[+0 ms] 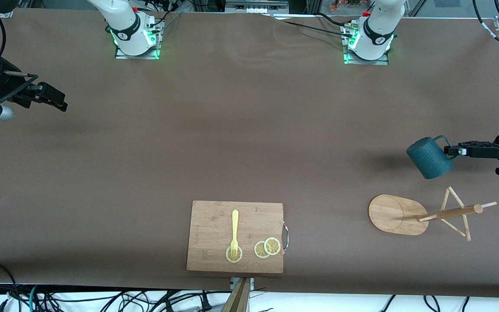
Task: Pass cup and hang on rack
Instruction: 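Lift the mug by its handle with the left gripper toward the rack, then hang the mug handle onto a rack peg with the left gripper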
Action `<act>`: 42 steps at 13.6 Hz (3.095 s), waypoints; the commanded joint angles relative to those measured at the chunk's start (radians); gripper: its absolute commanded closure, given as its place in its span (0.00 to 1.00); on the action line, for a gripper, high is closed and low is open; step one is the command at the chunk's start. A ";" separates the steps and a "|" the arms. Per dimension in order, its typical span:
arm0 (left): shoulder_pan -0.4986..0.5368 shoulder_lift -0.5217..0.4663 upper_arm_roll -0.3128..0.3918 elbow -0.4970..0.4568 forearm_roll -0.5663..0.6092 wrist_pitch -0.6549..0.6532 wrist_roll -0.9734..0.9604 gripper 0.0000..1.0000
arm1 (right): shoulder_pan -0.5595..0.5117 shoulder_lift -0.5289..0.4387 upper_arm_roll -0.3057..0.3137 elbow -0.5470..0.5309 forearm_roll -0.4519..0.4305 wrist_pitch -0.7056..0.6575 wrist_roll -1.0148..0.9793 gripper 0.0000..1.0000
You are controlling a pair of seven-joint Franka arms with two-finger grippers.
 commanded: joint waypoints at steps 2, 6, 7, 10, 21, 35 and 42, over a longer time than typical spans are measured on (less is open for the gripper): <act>-0.004 0.048 -0.007 0.075 -0.049 -0.029 -0.038 1.00 | -0.013 0.004 0.009 0.015 -0.011 -0.010 -0.008 0.00; -0.024 0.104 -0.007 0.157 -0.069 -0.020 -0.036 1.00 | -0.013 0.004 0.009 0.015 -0.011 -0.010 -0.008 0.00; -0.022 0.123 -0.007 0.177 -0.071 -0.015 -0.038 1.00 | -0.013 0.004 0.009 0.015 -0.011 -0.010 -0.008 0.00; -0.015 0.190 -0.003 0.245 -0.081 -0.015 -0.036 1.00 | -0.013 0.004 0.009 0.015 -0.011 -0.010 -0.008 0.00; 0.033 0.325 -0.001 0.362 -0.181 -0.018 -0.035 1.00 | -0.013 0.004 0.009 0.015 -0.011 -0.010 -0.008 0.00; 0.035 0.255 0.009 0.478 0.107 -0.130 0.063 0.00 | -0.013 0.004 0.009 0.015 -0.011 -0.010 -0.008 0.00; -0.178 0.033 0.008 0.478 0.726 -0.083 0.309 0.00 | -0.013 0.004 0.009 0.015 -0.011 -0.010 -0.008 0.00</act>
